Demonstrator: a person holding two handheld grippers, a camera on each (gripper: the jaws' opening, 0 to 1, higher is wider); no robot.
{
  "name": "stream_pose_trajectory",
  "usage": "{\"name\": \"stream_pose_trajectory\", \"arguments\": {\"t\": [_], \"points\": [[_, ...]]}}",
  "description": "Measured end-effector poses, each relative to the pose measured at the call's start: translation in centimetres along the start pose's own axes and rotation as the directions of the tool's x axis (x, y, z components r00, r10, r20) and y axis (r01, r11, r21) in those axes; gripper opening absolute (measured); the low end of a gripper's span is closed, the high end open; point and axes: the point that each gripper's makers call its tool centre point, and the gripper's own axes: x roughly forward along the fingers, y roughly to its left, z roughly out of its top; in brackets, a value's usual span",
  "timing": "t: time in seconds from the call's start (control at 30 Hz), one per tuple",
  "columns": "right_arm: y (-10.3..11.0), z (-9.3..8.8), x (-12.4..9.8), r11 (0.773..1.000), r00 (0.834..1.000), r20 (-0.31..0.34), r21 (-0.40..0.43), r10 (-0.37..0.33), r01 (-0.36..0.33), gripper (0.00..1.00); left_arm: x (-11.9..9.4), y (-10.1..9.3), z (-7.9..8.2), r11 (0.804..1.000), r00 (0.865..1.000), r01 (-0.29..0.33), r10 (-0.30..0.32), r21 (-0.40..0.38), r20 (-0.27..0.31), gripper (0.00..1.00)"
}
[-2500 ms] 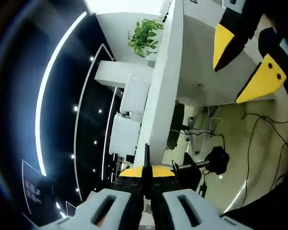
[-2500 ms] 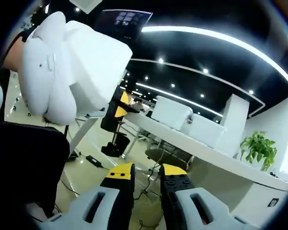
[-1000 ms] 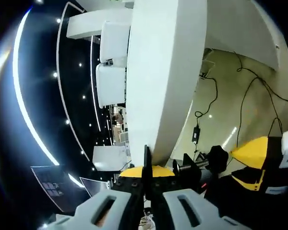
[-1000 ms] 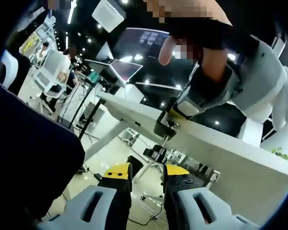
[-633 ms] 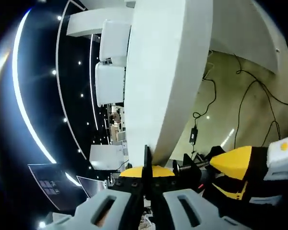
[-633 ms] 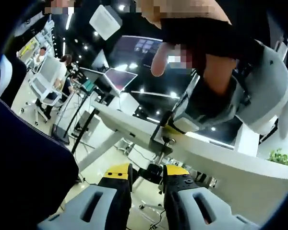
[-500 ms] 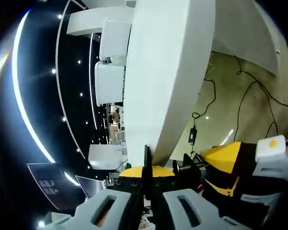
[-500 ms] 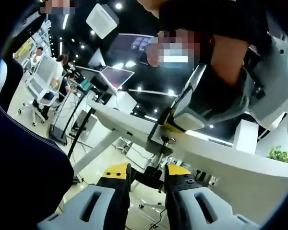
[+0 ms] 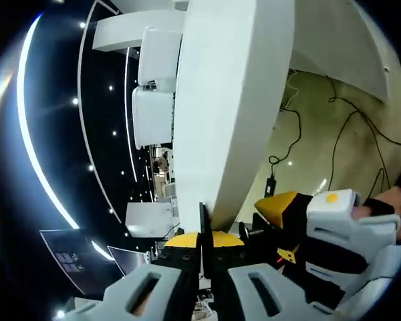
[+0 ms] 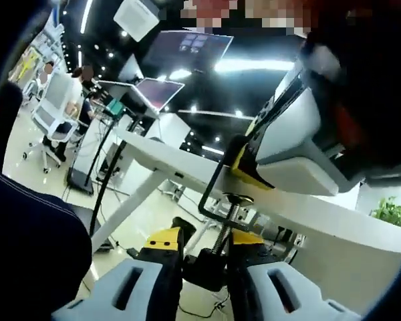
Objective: Clamp the fixed fixture on the desktop, loosen the retaining clip, secure it to the edge of the desk, and tighten the retaining clip.
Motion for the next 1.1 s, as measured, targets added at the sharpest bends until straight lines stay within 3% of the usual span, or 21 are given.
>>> {"name": "stream_pose_trajectory", "arguments": {"t": [0.03, 0.17, 0.2, 0.3, 0.4, 0.57, 0.73, 0.83, 0.9, 0.97, 1.0, 1.07, 1.1], "points": [[-0.1, -0.2, 0.0, 0.999, 1.000, -0.018, 0.053, 0.006, -0.005, 0.22, -0.1, 0.1, 0.0, 1.000, 1.000, -0.002, 0.002, 0.001, 0.001, 0.04], [-0.9, -0.1, 0.0, 1.000, 1.000, 0.006, -0.001, -0.003, 0.003, 0.20, 0.0, 0.3, 0.0, 1.000, 1.000, 0.005, -0.005, -0.028, -0.002, 0.05], [-1.4, 0.1, 0.0, 1.000, 1.000, 0.022, -0.018, -0.021, 0.021, 0.20, 0.0, 0.3, -0.1, 0.998, 1.000, 0.013, -0.013, -0.066, 0.001, 0.05], [-1.7, 0.2, 0.0, 0.997, 0.999, 0.033, -0.066, -0.028, 0.031, 0.19, 0.1, 0.4, -0.4, 0.995, 0.999, 0.025, -0.022, -0.099, 0.033, 0.06], [-1.2, 0.3, 0.0, 0.999, 0.999, 0.033, -0.038, -0.025, 0.027, 0.20, 0.2, 0.2, -0.3, 0.996, 0.999, 0.019, -0.015, -0.090, 0.043, 0.06], [-1.2, 0.3, 0.1, 0.992, 0.998, 0.058, -0.115, -0.039, 0.046, 0.20, 0.1, 0.3, -0.3, 0.991, 0.994, 0.004, 0.010, -0.136, 0.105, 0.06], [-1.3, 0.6, 0.2, 0.990, 0.997, 0.063, -0.136, -0.035, 0.044, 0.19, -0.1, 0.4, -0.5, 0.977, 0.985, 0.039, -0.003, -0.208, 0.171, 0.07], [-1.4, 0.6, 0.2, 0.984, 0.997, 0.072, -0.168, -0.039, 0.050, 0.19, -0.2, 0.4, -0.4, 0.974, 0.976, 0.063, -0.014, -0.218, 0.218, 0.08], [-1.3, 0.6, 0.4, 0.985, 0.997, 0.076, -0.167, -0.035, 0.047, 0.19, -0.2, 0.3, 0.0, 0.977, 0.957, 0.092, -0.034, -0.192, 0.287, 0.09], [-1.3, 0.4, 0.4, 0.999, 0.998, 0.052, -0.040, -0.019, 0.021, 0.18, -0.5, 0.1, 0.3, 0.993, 0.939, 0.070, -0.034, -0.094, 0.343, 0.10], [-2.0, -0.5, 0.4, 0.998, 0.998, 0.011, -0.023, -0.055, 0.055, 0.18, -0.7, -0.1, 0.6, 0.995, 0.923, 0.069, -0.038, -0.066, 0.382, 0.12], [-2.2, 0.9, 0.8, 0.997, 0.993, 0.107, -0.062, -0.046, 0.053, 0.12, -0.7, -0.3, 0.3, 0.991, 0.917, 0.075, -0.025, -0.109, 0.398, 0.13], [-2.0, -0.2, 1.4, 0.999, 0.997, 0.068, -0.033, -0.023, 0.025, 0.12, -0.7, -0.1, 0.2, 0.991, 0.918, 0.069, -0.016, -0.118, 0.397, 0.13]]}}
